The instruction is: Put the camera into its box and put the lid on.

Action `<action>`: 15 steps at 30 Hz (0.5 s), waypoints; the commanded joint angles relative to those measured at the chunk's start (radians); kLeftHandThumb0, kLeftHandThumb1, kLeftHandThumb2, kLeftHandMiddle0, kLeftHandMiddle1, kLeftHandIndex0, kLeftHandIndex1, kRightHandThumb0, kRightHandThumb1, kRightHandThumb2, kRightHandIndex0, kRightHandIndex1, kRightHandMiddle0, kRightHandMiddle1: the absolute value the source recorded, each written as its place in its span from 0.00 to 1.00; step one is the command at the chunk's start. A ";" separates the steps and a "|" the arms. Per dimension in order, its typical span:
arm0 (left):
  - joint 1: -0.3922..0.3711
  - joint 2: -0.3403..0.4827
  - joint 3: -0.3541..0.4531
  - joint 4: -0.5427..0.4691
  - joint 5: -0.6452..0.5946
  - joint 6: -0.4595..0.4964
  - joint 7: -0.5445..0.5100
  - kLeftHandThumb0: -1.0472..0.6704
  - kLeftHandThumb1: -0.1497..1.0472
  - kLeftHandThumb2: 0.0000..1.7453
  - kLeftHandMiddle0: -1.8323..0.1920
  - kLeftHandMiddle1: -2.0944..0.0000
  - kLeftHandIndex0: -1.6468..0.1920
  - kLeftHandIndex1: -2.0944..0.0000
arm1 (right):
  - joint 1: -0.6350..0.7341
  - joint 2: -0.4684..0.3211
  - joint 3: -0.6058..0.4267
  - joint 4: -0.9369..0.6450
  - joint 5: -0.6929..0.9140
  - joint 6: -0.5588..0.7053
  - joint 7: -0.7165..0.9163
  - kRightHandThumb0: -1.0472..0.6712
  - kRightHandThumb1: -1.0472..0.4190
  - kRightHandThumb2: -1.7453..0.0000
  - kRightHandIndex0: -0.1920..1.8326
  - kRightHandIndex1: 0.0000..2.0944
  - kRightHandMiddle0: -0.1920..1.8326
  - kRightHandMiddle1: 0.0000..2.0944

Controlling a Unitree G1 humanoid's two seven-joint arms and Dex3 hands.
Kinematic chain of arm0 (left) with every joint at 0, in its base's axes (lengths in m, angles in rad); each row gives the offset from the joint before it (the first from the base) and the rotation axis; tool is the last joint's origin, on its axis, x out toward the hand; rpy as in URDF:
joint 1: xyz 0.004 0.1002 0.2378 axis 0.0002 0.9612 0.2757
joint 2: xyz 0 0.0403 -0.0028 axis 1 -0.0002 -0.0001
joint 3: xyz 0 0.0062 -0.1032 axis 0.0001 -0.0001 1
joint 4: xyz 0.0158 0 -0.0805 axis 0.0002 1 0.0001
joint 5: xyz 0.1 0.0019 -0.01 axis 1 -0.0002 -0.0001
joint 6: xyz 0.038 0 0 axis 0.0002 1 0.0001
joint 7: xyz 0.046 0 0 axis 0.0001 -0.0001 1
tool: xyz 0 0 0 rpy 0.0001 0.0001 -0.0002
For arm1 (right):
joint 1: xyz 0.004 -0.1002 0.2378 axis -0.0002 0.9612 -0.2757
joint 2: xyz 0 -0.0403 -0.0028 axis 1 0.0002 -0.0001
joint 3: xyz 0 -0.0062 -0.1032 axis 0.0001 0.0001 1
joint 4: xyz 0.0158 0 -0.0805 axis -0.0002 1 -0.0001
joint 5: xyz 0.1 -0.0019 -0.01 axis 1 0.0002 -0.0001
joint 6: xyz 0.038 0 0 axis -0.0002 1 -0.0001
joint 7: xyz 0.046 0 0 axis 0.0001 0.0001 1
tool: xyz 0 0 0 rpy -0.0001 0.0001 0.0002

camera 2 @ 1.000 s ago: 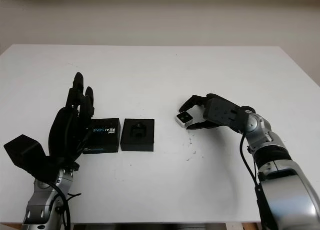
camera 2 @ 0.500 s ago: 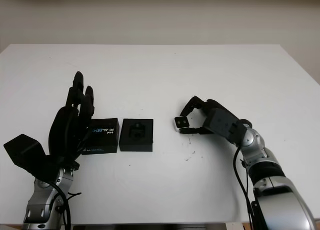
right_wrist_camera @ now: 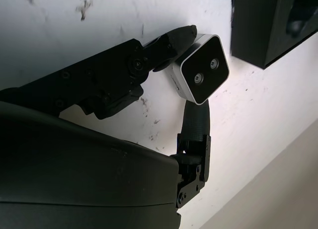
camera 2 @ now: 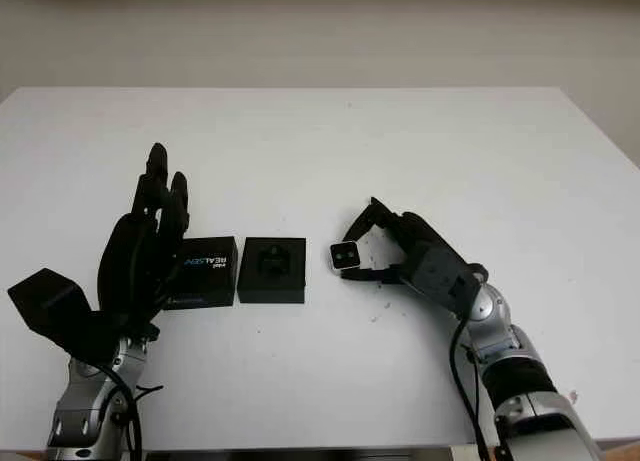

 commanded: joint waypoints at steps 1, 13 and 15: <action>-0.003 0.006 0.002 -0.005 -0.002 -0.009 -0.007 0.17 1.00 0.30 1.00 1.00 1.00 1.00 | 0.032 0.017 -0.003 -0.017 0.010 0.017 0.005 0.39 0.13 0.97 0.33 0.04 0.28 0.80; 0.007 0.012 0.009 -0.012 -0.013 -0.001 -0.020 0.18 1.00 0.30 1.00 1.00 1.00 1.00 | 0.111 0.074 -0.065 -0.238 0.172 0.214 0.096 0.37 0.11 0.97 0.26 0.01 0.28 0.86; 0.008 0.013 0.009 -0.014 -0.013 0.006 -0.018 0.18 1.00 0.29 1.00 1.00 1.00 1.00 | 0.123 0.090 -0.085 -0.281 0.214 0.260 0.105 0.37 0.10 0.97 0.26 0.01 0.26 0.87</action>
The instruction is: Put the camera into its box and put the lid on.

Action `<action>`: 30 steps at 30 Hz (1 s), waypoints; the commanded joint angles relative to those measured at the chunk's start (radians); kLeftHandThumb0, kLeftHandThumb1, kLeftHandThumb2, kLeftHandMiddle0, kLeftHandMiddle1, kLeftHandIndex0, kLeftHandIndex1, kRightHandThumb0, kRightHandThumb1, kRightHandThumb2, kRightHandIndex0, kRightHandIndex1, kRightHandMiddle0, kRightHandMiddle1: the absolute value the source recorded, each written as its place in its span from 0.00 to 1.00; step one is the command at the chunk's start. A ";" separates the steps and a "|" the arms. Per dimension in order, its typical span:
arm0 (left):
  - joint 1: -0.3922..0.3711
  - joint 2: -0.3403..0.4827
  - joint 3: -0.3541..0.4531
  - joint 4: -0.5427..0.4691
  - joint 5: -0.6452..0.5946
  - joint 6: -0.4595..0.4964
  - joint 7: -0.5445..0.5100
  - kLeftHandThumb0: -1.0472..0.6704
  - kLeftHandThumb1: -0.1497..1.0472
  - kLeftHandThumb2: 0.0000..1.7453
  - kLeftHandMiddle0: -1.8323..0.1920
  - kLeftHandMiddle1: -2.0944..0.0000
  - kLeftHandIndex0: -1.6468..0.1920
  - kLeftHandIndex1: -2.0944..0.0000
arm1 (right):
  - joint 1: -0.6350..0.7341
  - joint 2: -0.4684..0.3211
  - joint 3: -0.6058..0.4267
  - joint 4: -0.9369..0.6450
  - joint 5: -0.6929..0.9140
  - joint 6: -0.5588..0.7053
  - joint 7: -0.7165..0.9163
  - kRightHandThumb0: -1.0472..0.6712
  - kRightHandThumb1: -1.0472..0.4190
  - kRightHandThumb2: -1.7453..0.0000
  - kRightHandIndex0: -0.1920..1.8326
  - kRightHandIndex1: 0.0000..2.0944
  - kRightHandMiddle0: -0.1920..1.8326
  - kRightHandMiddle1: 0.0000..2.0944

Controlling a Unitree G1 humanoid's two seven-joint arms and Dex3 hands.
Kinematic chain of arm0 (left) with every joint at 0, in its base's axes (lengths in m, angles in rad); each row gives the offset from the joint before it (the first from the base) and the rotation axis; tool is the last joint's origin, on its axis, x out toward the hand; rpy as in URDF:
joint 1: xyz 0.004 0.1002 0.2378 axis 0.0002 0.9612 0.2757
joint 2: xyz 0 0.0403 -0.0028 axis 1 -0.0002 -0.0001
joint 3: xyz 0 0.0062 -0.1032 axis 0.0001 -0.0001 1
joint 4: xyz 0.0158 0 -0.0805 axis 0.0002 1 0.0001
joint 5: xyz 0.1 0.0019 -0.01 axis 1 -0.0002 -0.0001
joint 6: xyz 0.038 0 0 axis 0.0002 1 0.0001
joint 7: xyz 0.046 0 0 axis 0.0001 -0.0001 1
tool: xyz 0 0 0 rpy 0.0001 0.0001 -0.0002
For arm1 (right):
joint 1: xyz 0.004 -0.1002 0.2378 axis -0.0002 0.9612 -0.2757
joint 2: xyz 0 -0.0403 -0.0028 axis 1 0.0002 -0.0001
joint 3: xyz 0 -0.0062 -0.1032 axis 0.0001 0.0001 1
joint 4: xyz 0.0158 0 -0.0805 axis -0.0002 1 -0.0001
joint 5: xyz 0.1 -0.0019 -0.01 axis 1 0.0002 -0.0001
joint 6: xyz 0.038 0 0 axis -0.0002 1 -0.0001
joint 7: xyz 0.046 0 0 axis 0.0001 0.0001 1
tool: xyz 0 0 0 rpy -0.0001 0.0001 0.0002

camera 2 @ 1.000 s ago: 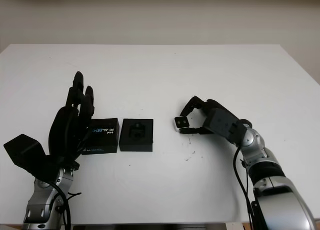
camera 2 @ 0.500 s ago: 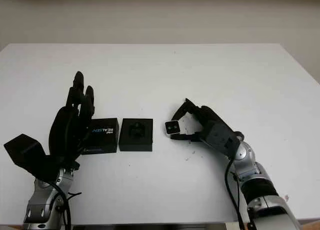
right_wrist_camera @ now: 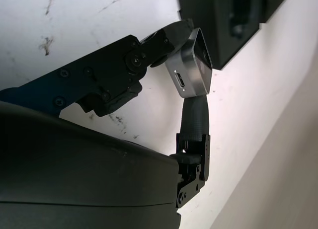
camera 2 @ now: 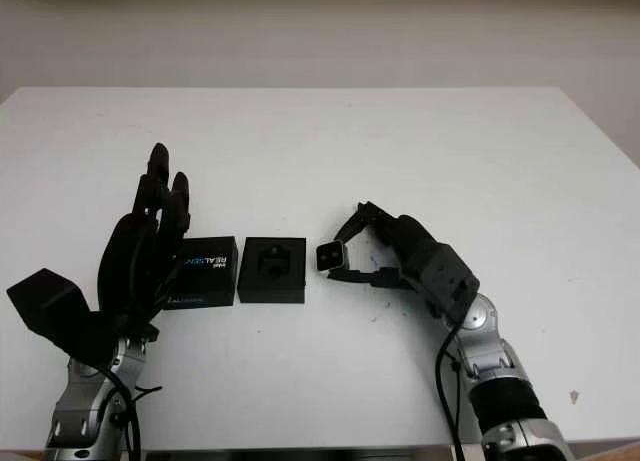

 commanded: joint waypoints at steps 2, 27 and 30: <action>0.004 0.012 0.006 -0.012 -0.001 0.005 -0.003 0.17 1.00 0.29 1.00 1.00 1.00 1.00 | 0.028 0.024 -0.023 -0.059 0.044 0.055 0.010 0.37 0.10 0.97 0.27 0.01 0.26 0.88; 0.003 0.024 0.007 -0.017 -0.014 0.019 -0.017 0.18 1.00 0.29 1.00 1.00 1.00 1.00 | 0.088 0.151 -0.070 -0.314 0.227 0.239 0.021 0.39 0.08 0.97 0.18 0.00 0.22 0.89; 0.003 0.021 0.008 -0.015 -0.010 0.015 -0.012 0.18 1.00 0.29 1.00 1.00 1.00 1.00 | 0.086 0.169 -0.053 -0.317 0.212 0.231 0.015 0.37 0.08 0.97 0.18 0.01 0.22 0.88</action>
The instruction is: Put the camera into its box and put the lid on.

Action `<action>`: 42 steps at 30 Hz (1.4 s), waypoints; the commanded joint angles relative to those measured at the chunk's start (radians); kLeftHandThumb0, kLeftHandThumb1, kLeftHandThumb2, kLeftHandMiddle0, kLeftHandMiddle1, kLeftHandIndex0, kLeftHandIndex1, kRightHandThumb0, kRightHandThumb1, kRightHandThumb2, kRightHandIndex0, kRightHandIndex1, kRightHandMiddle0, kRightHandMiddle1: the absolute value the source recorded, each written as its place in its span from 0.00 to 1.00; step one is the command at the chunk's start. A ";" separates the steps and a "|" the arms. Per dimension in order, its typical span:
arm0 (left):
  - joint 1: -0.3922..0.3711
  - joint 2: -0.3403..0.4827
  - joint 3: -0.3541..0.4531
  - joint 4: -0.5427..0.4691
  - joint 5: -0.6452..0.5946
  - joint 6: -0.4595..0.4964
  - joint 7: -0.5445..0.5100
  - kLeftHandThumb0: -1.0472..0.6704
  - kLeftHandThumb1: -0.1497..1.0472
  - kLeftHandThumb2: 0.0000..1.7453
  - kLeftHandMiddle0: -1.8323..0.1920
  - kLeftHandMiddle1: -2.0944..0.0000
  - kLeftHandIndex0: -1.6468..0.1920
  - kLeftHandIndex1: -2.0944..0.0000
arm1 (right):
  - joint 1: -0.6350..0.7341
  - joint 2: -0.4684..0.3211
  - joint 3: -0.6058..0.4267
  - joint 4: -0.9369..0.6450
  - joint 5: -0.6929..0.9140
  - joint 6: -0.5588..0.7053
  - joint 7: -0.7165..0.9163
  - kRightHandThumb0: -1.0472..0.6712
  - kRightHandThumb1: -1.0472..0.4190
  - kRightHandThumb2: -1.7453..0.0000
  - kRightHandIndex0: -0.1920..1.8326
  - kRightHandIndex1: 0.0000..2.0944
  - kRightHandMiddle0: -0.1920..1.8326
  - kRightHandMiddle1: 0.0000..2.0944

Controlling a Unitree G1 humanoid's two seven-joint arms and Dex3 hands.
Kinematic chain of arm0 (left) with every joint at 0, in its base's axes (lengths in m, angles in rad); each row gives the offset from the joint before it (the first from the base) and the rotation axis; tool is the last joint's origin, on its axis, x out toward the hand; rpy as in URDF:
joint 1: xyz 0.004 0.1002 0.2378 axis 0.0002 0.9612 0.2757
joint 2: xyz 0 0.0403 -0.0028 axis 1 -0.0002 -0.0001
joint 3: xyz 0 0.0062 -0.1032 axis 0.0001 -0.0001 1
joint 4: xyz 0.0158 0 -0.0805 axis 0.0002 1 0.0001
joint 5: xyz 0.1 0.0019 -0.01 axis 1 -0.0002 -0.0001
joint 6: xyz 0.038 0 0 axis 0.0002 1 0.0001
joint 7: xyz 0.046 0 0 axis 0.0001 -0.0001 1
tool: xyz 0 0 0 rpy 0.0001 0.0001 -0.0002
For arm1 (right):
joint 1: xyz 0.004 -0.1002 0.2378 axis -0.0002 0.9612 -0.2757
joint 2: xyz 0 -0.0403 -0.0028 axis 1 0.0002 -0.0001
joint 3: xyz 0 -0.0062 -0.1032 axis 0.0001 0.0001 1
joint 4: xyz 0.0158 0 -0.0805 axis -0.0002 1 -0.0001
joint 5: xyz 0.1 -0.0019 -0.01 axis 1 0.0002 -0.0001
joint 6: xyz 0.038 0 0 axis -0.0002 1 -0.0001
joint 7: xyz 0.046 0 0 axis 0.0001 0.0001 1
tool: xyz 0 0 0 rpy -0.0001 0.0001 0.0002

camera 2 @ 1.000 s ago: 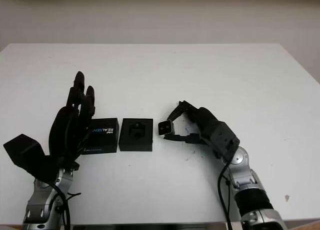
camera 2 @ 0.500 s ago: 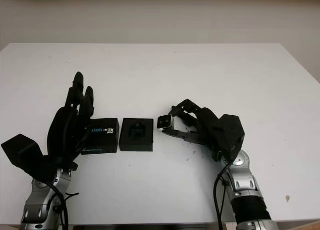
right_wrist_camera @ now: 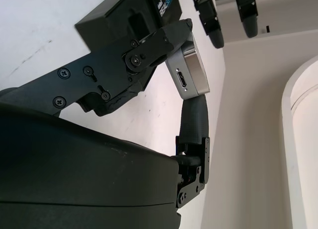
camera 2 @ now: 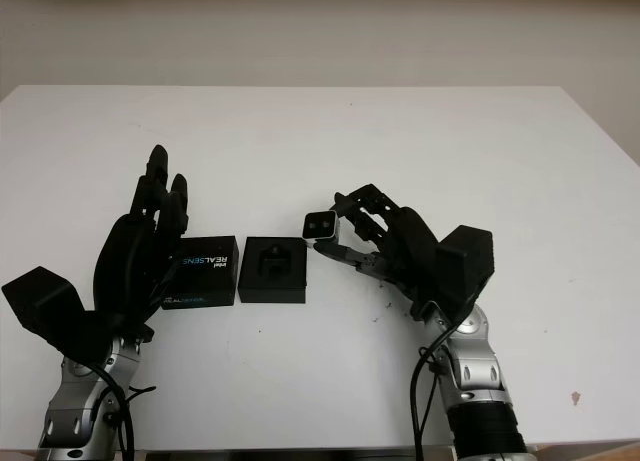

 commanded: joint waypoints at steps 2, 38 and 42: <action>0.002 0.003 -0.001 -0.006 0.001 -0.015 -0.007 0.18 1.00 0.29 1.00 1.00 1.00 1.00 | -0.007 0.023 0.016 -0.007 -0.009 -0.016 0.003 0.37 0.08 0.97 0.19 0.01 0.23 0.88; 0.008 -0.005 -0.002 -0.012 0.009 -0.013 0.012 0.17 1.00 0.29 1.00 1.00 1.00 1.00 | -0.101 0.120 0.060 0.280 -0.089 -0.111 0.008 0.36 0.11 0.97 0.21 0.03 0.26 0.85; 0.008 -0.003 -0.004 -0.008 0.010 -0.014 0.011 0.17 1.00 0.29 1.00 1.00 1.00 1.00 | -0.101 0.121 0.064 0.278 -0.094 -0.114 0.012 0.36 0.11 0.97 0.20 0.03 0.26 0.85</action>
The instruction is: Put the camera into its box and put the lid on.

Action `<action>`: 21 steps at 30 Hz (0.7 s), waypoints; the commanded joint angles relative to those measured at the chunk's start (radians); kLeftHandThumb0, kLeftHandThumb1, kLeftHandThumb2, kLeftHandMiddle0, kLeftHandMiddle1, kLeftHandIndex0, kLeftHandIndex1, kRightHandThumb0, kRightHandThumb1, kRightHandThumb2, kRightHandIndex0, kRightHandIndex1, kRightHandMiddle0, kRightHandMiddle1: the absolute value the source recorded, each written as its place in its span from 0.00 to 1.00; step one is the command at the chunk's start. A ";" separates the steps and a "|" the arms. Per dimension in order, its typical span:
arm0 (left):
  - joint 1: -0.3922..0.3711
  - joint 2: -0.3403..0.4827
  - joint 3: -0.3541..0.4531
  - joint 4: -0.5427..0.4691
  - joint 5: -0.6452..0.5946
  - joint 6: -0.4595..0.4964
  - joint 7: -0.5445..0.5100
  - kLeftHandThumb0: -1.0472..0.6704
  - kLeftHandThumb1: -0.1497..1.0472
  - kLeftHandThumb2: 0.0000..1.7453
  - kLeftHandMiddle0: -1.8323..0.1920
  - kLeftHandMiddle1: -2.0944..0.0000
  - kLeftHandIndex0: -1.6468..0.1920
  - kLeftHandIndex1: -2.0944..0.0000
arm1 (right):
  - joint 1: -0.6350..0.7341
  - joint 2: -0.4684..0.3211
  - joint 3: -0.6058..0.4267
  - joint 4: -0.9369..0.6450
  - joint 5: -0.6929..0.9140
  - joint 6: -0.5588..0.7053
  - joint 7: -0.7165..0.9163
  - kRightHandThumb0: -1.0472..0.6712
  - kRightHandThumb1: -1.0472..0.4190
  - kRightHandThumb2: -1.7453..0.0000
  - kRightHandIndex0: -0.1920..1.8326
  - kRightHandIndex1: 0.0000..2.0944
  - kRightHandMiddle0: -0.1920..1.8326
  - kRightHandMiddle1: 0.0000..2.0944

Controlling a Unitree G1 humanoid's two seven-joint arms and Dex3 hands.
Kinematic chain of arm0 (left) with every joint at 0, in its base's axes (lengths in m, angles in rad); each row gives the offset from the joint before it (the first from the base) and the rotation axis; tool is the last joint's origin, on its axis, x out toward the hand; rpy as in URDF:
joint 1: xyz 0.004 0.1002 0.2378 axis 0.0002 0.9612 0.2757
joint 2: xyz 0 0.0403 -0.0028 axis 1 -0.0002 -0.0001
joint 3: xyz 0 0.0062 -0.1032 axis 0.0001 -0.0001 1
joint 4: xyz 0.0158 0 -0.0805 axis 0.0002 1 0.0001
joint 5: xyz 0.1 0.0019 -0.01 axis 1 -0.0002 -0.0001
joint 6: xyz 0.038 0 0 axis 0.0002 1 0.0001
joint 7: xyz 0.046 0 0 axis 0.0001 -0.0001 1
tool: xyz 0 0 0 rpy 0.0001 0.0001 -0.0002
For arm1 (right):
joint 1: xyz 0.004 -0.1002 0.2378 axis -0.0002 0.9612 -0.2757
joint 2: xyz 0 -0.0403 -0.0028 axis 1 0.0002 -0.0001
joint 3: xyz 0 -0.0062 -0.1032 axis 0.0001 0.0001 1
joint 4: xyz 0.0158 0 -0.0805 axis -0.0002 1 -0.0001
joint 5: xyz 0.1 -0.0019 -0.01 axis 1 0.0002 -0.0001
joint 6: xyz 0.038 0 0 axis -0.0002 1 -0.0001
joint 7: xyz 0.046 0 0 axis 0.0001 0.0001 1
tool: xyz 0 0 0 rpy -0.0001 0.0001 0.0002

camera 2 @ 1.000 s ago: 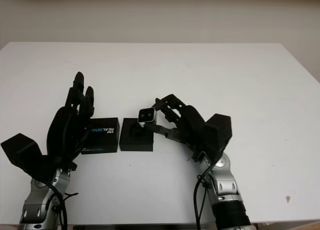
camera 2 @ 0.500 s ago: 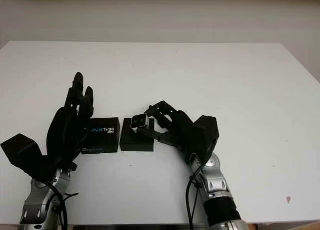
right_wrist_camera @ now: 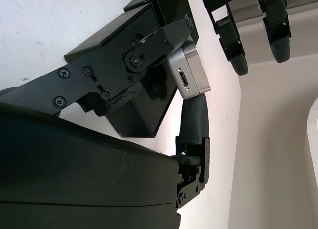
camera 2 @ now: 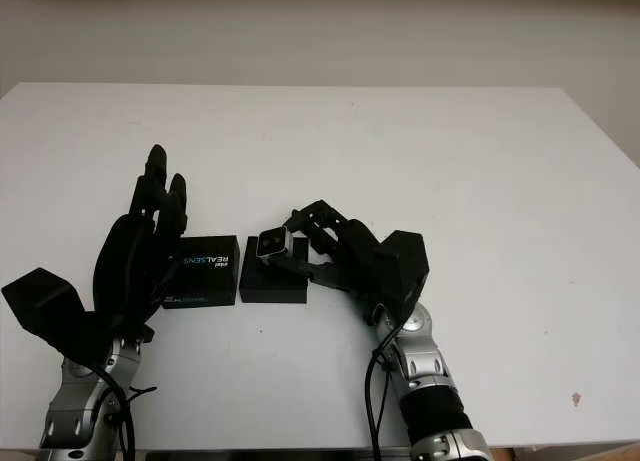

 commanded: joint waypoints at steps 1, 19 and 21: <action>0.005 0.000 -0.003 -0.004 0.003 -0.010 -0.002 0.17 1.00 0.29 1.00 1.00 1.00 1.00 | -0.005 0.007 0.006 0.011 -0.007 -0.004 0.003 0.36 0.11 0.97 0.20 0.03 0.26 0.85; 0.009 -0.011 -0.005 -0.008 0.002 -0.010 0.006 0.17 1.00 0.29 1.00 1.00 1.00 1.00 | 0.015 -0.009 0.032 -0.008 -0.070 -0.059 -0.012 0.37 0.10 0.97 0.20 0.03 0.25 0.84; 0.011 -0.011 -0.006 -0.008 0.000 -0.010 0.006 0.17 1.00 0.29 1.00 1.00 1.00 1.00 | 0.017 -0.005 0.037 -0.008 -0.084 -0.068 -0.021 0.38 0.11 0.97 0.21 0.03 0.25 0.84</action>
